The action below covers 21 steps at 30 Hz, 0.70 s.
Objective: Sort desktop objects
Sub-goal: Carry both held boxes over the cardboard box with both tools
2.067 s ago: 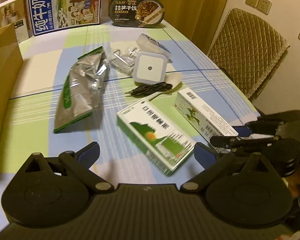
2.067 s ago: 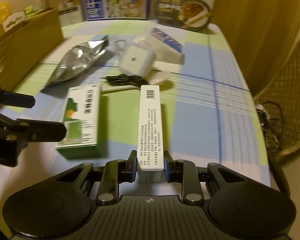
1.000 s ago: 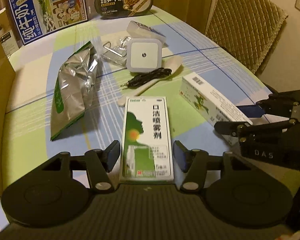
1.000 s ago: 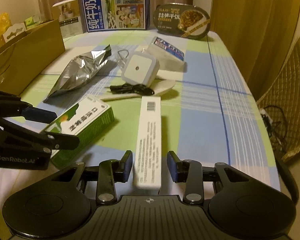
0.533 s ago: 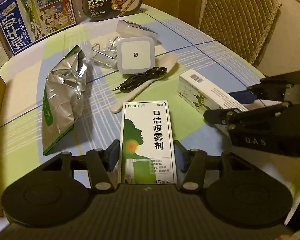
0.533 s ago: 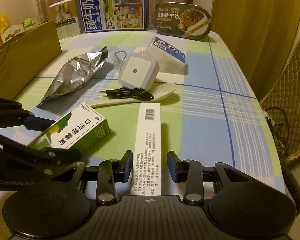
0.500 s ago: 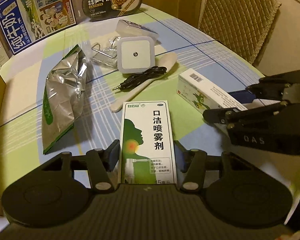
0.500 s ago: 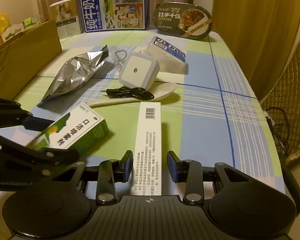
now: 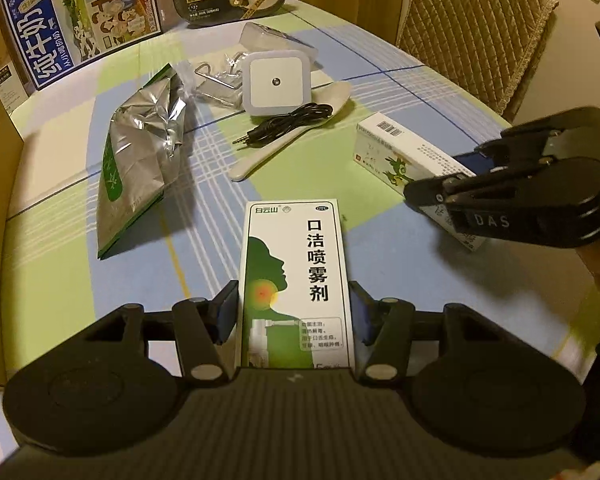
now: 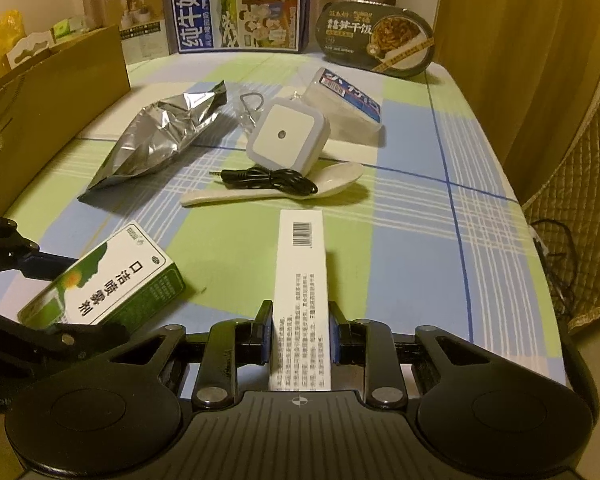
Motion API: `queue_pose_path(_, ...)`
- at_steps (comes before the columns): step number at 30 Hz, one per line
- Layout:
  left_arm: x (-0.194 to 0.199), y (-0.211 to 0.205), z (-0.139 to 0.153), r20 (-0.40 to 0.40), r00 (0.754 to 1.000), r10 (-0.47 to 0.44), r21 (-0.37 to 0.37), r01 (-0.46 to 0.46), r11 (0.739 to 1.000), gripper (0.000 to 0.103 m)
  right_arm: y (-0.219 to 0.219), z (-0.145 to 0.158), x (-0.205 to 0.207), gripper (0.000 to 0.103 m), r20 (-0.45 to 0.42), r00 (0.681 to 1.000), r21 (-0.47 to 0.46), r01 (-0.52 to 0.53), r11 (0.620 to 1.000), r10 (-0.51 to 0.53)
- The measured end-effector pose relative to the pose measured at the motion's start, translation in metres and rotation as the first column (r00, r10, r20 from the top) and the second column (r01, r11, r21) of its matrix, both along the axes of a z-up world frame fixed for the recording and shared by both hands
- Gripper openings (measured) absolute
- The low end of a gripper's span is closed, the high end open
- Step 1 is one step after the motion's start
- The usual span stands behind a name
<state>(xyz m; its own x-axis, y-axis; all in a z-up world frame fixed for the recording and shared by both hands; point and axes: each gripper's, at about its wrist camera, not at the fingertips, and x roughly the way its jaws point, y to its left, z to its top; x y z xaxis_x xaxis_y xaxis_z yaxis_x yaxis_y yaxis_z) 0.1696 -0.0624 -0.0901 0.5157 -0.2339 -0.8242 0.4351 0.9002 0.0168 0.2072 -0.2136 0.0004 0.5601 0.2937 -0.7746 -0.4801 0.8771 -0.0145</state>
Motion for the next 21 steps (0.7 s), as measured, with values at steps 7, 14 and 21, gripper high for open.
queue_pose_path(7,-0.001,0.002,-0.002,-0.014,0.999,0.031,-0.011,-0.032,0.999,0.051,-0.008,0.006,-0.017,0.023,-0.016,0.999,0.043,0.047,0.998,-0.046)
queue_pose_path(14,-0.023,0.016,0.004,-0.030,0.997,0.074,-0.046,-0.075,0.996,0.051,-0.012,0.023,-0.049,0.023,-0.033,0.996,0.113,0.090,0.989,-0.087)
queue_pose_path(21,-0.044,0.031,0.025,-0.010,0.994,0.109,-0.069,-0.109,0.992,0.051,0.000,0.048,-0.076,0.023,-0.020,0.997,0.151,0.076,0.986,-0.073)
